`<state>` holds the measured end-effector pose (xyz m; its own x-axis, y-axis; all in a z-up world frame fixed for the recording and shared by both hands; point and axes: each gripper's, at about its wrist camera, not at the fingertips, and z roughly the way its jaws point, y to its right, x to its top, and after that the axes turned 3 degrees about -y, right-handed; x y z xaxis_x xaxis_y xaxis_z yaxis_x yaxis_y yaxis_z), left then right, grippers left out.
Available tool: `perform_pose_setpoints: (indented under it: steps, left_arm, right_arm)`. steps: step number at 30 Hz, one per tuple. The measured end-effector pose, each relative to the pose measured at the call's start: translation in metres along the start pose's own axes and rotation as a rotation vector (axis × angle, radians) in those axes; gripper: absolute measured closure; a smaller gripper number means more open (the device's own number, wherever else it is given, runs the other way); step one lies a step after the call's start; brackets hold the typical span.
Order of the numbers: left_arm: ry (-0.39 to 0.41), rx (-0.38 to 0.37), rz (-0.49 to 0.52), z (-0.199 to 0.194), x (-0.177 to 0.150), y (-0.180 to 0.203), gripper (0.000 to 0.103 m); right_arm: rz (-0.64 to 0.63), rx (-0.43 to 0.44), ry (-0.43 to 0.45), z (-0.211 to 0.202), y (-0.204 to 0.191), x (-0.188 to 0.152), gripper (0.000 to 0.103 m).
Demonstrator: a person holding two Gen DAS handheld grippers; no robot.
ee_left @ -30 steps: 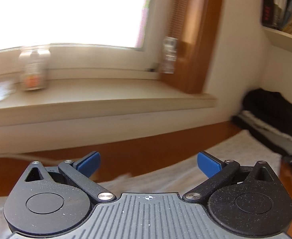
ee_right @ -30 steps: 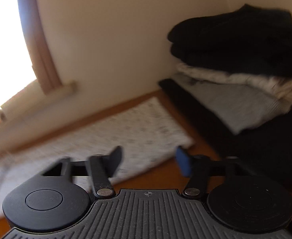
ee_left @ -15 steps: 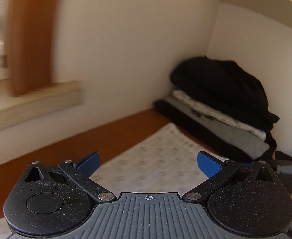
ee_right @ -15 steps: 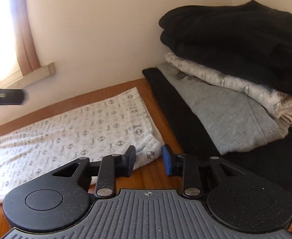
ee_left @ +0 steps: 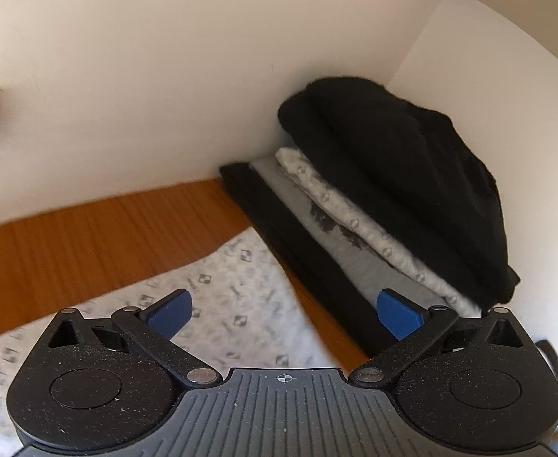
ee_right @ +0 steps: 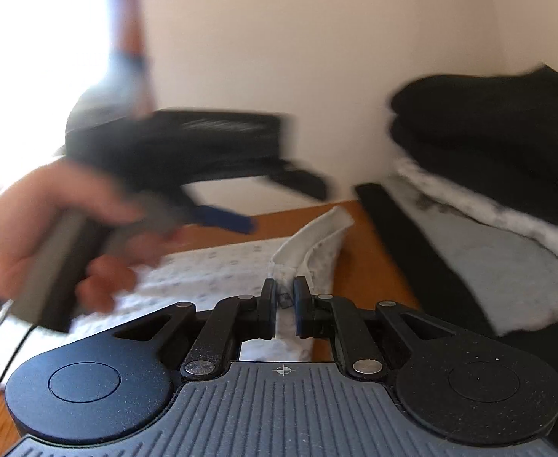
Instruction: Fold clothes
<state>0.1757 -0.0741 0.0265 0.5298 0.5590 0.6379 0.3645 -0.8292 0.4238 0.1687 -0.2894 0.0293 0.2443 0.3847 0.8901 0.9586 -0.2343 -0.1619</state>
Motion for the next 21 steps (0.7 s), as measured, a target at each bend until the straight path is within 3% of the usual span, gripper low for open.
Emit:
perform_pose_setpoints:
  steps: [5, 7, 8, 10, 11, 12, 13, 18, 21]
  left_arm:
    - [-0.035, 0.058, 0.027, 0.013, 0.003, 0.003, 0.007]
    - [-0.055, 0.063, 0.036, 0.017, 0.004, 0.003, 0.019]
    - [-0.065, 0.067, 0.047, 0.019, 0.004, 0.003, 0.030]
    - [-0.079, 0.089, 0.086, 0.023, 0.003, 0.006, 0.033]
    - [-0.087, 0.102, 0.107, 0.024, 0.002, 0.006, 0.047]
    - [-0.096, 0.115, 0.125, 0.025, 0.001, 0.006, 0.069]
    - [-0.098, 0.123, 0.128, 0.025, 0.001, 0.004, 0.085]
    - [-0.077, 0.144, 0.092, 0.011, -0.001, -0.016, 0.088]
    - [-0.065, 0.145, 0.060, -0.003, 0.000, -0.031, 0.088]
  right_arm:
    - [-0.034, 0.014, 0.004, -0.002, -0.012, -0.002, 0.093]
    - [-0.040, 0.017, 0.007, -0.001, -0.013, -0.002, 0.093]
    - [-0.047, 0.018, 0.007, -0.001, -0.013, -0.002, 0.093]
    - [-0.072, 0.020, 0.007, 0.000, -0.017, -0.004, 0.093]
    - [-0.083, 0.028, 0.006, 0.001, -0.018, -0.005, 0.093]
    - [-0.092, 0.037, 0.002, 0.001, -0.020, -0.007, 0.093]
    - [-0.099, 0.038, -0.003, 0.002, -0.021, -0.008, 0.092]
    - [-0.123, 0.034, -0.017, 0.004, -0.023, -0.017, 0.091]
    - [-0.149, 0.026, -0.018, 0.003, -0.024, -0.020, 0.081]
